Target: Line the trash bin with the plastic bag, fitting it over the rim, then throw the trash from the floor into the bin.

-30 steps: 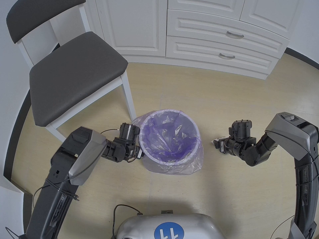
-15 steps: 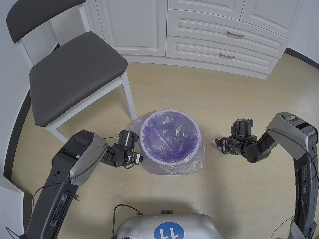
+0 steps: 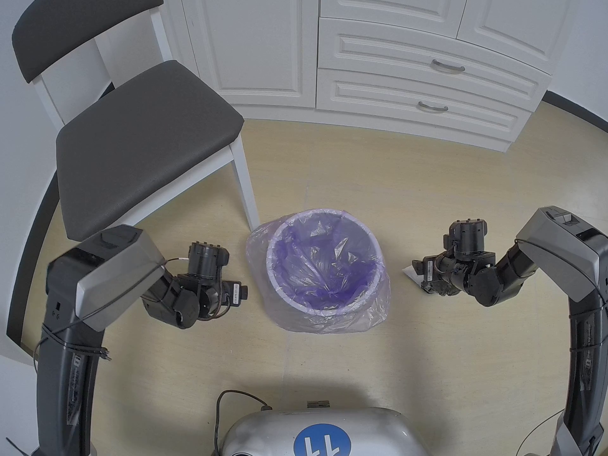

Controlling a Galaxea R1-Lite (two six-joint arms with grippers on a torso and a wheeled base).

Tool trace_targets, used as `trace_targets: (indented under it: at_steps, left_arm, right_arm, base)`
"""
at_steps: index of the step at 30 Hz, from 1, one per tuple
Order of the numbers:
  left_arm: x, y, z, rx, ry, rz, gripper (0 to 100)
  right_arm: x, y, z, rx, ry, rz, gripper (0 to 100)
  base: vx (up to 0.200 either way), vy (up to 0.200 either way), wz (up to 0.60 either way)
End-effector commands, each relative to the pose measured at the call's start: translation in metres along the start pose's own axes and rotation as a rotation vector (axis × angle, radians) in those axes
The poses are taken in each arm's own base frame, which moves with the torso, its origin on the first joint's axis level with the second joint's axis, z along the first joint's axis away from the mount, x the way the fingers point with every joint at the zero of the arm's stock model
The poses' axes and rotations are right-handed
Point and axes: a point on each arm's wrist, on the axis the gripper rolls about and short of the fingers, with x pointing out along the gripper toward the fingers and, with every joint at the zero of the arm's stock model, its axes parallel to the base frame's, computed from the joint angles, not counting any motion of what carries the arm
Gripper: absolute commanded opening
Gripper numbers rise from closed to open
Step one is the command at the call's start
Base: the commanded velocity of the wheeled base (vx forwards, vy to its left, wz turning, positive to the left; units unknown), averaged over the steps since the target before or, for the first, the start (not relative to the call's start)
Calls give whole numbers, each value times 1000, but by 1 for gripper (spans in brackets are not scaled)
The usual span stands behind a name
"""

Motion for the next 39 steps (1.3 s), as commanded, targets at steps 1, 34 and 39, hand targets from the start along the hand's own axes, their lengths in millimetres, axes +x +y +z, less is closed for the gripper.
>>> trace_targets:
  at_steps: [1, 34, 39]
  left_arm:
    - [-32, 15, 29, -72, -103, 6, 100]
    - [98, -47, 5, -143, -122, 3, 100]
    - [100, -46, 2, -143, -111, 8, 100]
  right_arm:
    - [-11, 0, 14, 10, -35, 5, 100]
    - [22, 9, -13, 41, -38, 11, 100]
    - [22, 9, -14, 41, -33, 11, 100]
  base:
    - [0, 0, 0]
    - [0, 0, 0]
    - [0, 0, 0]
